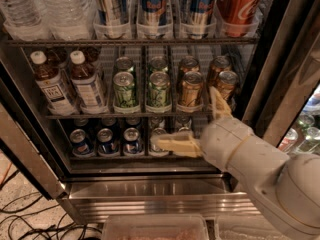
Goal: Pick redbull can from top shelf of fridge
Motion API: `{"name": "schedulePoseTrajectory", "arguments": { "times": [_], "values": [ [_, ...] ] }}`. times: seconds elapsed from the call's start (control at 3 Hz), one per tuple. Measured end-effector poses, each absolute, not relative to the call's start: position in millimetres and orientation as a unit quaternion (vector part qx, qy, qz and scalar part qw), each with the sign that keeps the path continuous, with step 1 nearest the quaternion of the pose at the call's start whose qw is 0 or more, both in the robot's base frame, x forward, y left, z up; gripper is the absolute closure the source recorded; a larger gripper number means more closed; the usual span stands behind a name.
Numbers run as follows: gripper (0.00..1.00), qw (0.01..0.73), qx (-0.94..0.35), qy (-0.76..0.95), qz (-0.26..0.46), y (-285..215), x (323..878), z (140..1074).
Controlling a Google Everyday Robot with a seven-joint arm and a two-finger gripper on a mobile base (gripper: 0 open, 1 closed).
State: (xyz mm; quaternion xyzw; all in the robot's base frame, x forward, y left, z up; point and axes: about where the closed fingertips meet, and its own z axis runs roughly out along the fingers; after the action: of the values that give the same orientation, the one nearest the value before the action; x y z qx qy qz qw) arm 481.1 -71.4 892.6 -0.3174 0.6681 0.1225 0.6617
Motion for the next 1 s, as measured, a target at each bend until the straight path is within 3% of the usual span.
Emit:
{"name": "schedulePoseTrajectory", "arguments": {
  "times": [0.67,1.0],
  "values": [
    [0.0,0.686,-0.323,0.639,0.128,2,482,949],
    [0.0,0.679,-0.269,0.667,0.147,2,491,950]
  ]
}}
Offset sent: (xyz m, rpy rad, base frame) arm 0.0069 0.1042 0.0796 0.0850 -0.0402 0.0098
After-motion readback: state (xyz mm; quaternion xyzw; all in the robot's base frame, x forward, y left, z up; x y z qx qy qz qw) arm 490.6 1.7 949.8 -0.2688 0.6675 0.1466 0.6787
